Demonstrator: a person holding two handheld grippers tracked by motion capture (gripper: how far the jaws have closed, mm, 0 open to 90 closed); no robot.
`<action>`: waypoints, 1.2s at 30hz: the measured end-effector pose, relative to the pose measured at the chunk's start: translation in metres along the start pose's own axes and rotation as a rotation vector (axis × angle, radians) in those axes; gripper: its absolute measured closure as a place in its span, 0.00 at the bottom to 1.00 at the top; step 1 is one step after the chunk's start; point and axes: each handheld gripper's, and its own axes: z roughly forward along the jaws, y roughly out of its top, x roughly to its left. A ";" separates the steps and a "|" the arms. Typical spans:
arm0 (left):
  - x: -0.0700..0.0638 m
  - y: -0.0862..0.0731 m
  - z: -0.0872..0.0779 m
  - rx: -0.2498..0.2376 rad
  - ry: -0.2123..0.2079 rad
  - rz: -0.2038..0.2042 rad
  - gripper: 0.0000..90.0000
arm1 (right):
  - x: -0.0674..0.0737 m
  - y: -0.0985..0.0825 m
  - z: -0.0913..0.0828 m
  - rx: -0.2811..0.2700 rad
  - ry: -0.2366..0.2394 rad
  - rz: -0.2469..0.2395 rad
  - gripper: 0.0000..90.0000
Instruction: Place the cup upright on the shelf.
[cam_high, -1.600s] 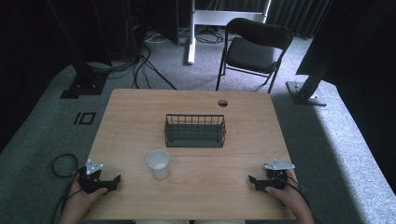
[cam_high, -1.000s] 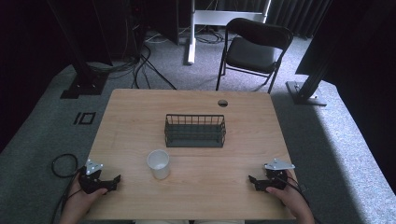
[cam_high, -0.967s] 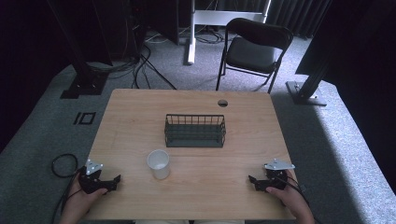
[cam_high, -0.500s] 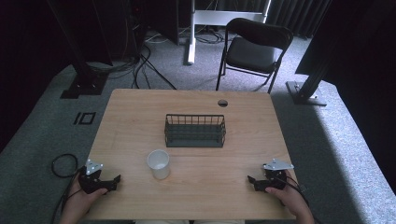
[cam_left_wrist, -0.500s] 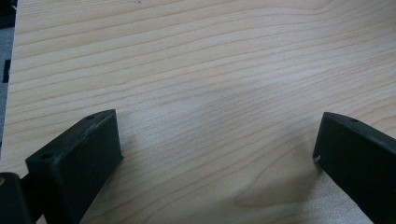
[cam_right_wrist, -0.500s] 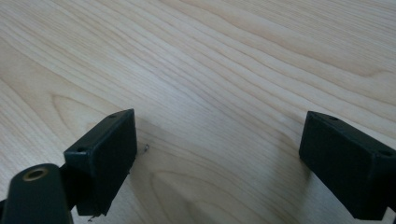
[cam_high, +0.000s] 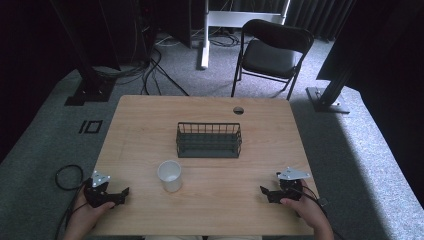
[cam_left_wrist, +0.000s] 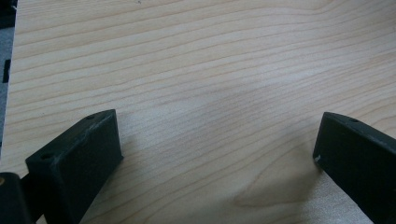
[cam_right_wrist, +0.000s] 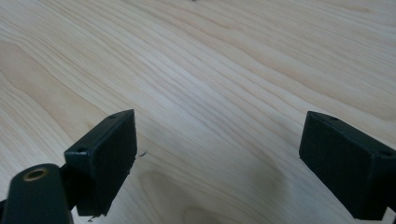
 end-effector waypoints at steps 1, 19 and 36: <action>0.000 0.000 0.000 -0.001 0.000 -0.001 0.01 | 0.001 0.001 0.000 -0.002 0.005 -0.006 0.12; 0.000 0.000 0.000 0.000 0.000 0.000 0.01 | 0.025 0.027 0.016 -0.043 0.104 -0.073 0.15; 0.000 0.000 0.000 0.000 0.000 0.000 0.01 | 0.054 0.048 0.039 -0.042 0.181 -0.150 0.15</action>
